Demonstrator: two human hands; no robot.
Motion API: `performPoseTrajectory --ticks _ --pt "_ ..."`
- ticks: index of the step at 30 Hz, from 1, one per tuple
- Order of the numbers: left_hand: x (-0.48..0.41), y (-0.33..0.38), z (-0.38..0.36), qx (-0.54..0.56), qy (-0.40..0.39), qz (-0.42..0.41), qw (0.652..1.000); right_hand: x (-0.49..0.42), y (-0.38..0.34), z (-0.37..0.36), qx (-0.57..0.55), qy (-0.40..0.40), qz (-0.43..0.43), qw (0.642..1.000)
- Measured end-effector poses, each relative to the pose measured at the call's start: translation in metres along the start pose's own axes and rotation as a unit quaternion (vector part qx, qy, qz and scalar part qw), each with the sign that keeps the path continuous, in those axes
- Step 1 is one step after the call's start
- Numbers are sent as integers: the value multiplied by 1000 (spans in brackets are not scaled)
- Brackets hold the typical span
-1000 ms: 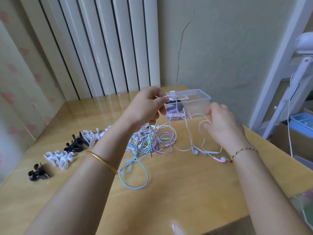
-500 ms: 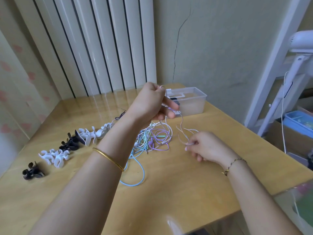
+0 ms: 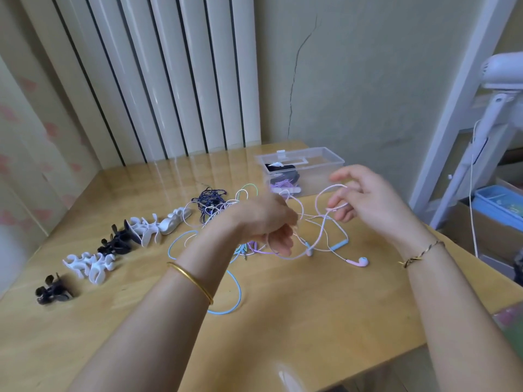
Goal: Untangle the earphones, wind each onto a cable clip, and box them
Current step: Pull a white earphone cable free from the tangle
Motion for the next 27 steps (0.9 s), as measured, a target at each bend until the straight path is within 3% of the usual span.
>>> performPoseTrajectory --ticks 3,5,6,7,9,11,14,16,20,27 --pt "9 2 10 -190 10 -16 982 -2 -12 -4 -47 -20 31 998" --pt "12 6 19 -295 116 -47 947 -2 -24 -7 -43 -42 64 996" --pt "11 6 24 -296 162 -81 938 -3 -31 -10 -40 -53 80 995" --pt "8 4 26 -251 183 -118 943 -3 -37 -14 -42 -61 92 993" --pt "9 2 27 -98 146 -169 970 -6 -45 -24 -66 -74 101 990" --pt "9 -4 25 0 128 -185 974 -9 -53 -37 -86 -83 95 988" --pt "3 -18 33 115 169 -166 965 -17 -59 -54 -131 -82 43 987" --pt "0 -31 42 189 146 -143 961 -24 -59 -61 -146 -60 8 987" --pt "-2 -53 57 264 104 -122 951 -42 -57 -78 -156 -47 -12 987" --pt "-6 -72 72 306 14 -90 948 -65 -48 -107 -222 -48 -29 973"
Point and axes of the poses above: each hand's wrist, its own x-axis away from the middle knuckle, its own z-axis out of the back of the hand, y = z × x, the point moved 1 cm from there along -x, towards the middle knuckle, and after that the axes turned 6 degrees about y, right-handed, at the moved point
